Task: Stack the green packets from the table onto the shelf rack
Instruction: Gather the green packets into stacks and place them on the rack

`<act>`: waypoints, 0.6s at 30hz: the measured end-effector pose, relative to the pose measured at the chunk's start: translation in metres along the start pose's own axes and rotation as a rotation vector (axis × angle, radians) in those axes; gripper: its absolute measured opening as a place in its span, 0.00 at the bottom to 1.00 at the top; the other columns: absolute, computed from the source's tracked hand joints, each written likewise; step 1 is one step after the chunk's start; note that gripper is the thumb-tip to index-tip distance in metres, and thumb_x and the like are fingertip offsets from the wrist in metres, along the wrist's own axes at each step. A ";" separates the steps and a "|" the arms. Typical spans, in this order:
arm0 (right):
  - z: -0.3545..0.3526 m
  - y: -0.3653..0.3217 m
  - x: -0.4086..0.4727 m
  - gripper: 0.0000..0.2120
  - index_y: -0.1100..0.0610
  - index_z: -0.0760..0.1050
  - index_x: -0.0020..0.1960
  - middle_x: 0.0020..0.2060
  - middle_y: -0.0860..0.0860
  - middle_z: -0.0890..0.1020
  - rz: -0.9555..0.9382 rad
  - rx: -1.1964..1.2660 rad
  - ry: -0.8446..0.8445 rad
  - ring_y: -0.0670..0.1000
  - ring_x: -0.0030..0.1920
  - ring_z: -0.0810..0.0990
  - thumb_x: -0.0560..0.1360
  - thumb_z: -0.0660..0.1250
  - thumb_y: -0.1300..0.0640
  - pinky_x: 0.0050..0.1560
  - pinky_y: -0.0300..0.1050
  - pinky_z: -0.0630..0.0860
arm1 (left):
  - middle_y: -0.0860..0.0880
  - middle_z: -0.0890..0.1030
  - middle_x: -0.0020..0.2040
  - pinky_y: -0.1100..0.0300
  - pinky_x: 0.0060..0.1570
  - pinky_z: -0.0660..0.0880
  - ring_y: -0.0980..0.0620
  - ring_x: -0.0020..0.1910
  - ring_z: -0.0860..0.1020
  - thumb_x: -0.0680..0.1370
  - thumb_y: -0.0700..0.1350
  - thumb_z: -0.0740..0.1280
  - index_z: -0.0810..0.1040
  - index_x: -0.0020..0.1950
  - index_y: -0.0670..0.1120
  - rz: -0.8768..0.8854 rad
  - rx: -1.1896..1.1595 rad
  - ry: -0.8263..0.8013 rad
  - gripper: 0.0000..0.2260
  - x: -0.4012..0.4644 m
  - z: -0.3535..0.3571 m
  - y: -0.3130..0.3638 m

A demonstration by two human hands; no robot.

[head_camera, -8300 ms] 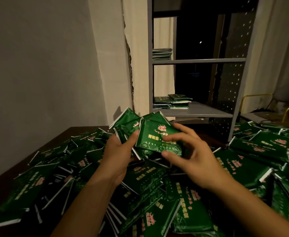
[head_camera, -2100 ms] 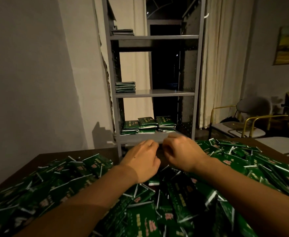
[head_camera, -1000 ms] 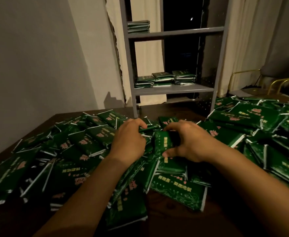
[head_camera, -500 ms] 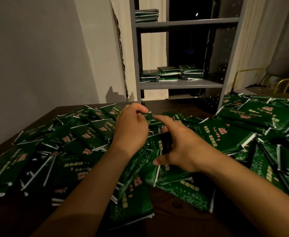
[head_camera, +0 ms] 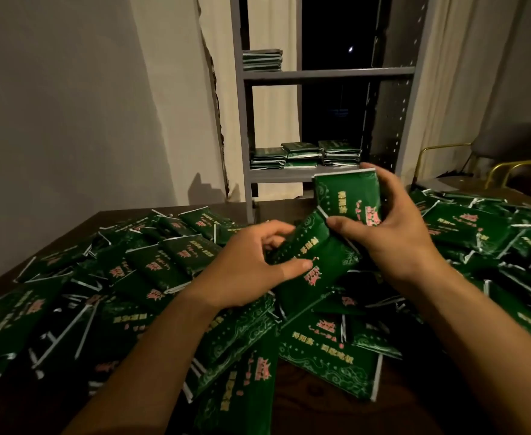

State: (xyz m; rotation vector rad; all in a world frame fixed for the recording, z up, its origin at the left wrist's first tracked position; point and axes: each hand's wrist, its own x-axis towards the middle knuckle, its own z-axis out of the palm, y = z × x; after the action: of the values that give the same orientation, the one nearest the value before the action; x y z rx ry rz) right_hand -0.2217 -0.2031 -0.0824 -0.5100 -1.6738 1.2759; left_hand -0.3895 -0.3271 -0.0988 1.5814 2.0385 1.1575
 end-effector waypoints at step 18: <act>0.043 0.022 -0.011 0.15 0.46 0.70 0.61 0.61 0.47 0.76 -0.173 -0.276 -0.137 0.43 0.58 0.77 0.77 0.69 0.50 0.57 0.49 0.79 | 0.48 0.86 0.53 0.49 0.47 0.83 0.49 0.51 0.85 0.84 0.45 0.63 0.76 0.64 0.48 -0.120 -0.680 0.487 0.10 0.009 -0.019 0.002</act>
State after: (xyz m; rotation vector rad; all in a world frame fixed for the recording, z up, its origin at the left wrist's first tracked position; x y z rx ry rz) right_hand -0.2580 -0.2255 -0.1079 -0.4366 -1.9777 0.9791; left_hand -0.4040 -0.3266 -0.0840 0.8905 1.6535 2.0493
